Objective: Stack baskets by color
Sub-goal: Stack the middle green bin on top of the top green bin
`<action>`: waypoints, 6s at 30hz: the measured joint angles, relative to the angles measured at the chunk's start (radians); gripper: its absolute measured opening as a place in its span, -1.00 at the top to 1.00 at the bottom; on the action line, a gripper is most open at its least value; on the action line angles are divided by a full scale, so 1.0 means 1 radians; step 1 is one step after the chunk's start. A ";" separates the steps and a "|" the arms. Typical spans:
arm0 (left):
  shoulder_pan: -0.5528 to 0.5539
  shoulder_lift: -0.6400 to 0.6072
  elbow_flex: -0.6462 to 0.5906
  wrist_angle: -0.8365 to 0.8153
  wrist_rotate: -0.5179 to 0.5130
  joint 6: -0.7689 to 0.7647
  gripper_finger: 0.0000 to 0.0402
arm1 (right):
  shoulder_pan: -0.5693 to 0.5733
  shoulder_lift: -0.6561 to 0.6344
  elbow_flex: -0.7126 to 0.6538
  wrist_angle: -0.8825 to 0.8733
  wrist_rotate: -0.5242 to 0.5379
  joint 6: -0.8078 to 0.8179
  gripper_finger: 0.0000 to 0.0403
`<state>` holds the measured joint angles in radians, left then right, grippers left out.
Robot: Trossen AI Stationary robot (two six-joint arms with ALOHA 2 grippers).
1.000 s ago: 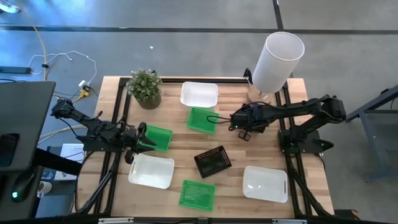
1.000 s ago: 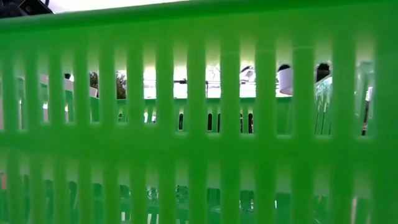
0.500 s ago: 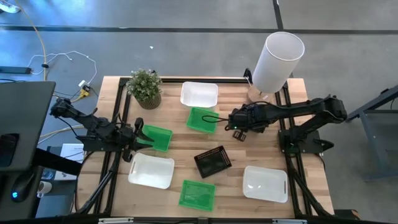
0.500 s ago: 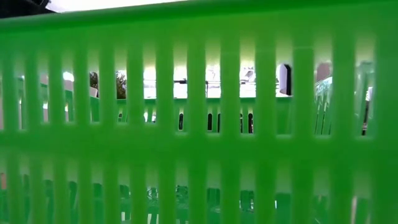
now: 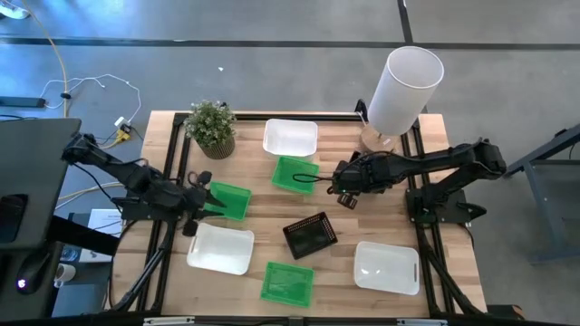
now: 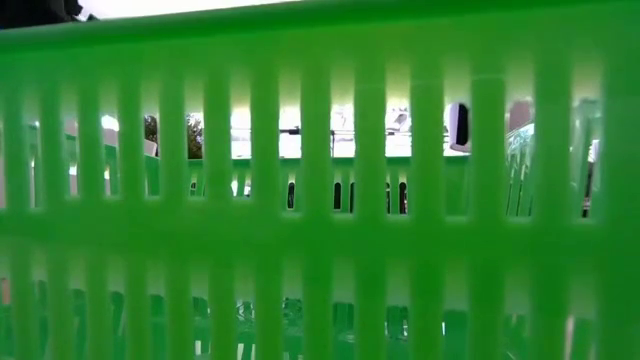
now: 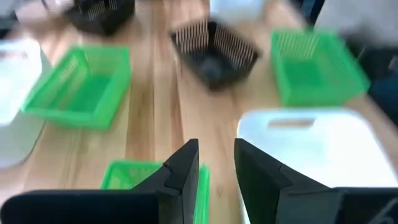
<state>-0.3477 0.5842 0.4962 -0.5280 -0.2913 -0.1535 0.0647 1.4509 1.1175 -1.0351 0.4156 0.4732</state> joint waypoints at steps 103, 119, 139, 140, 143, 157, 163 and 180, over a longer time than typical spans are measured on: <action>0.484 0.631 0.361 0.502 0.117 0.561 1.00 | -0.066 0.001 0.001 -0.109 0.283 0.428 0.54; 0.565 0.817 0.360 0.540 0.182 0.576 1.00 | -0.099 0.001 0.001 -0.301 0.319 0.612 0.54; 0.562 1.022 0.425 0.574 0.241 0.643 1.00 | -0.104 0.001 0.001 -0.397 0.322 0.682 0.54; 0.562 1.032 0.432 0.561 0.243 0.640 1.00 | -0.104 0.001 0.001 -0.397 0.321 0.682 0.54; 0.562 1.059 0.454 0.529 0.244 0.640 1.00 | -0.104 0.001 0.001 -0.397 0.317 0.682 0.54; 0.565 1.101 0.469 0.471 0.254 0.655 1.00 | -0.104 0.001 0.001 -0.394 0.314 0.679 0.54; 0.570 1.124 0.479 0.449 0.255 0.655 1.00 | -0.104 0.001 0.001 -0.394 0.310 0.679 0.54; 0.568 1.127 0.483 0.439 0.251 0.655 0.68 | -0.104 0.001 0.001 -0.394 0.298 0.679 0.54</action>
<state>0.2203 1.7107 0.9794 -0.0895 -0.0406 0.5016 -0.0391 1.4517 1.1187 -1.4288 0.7133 1.1523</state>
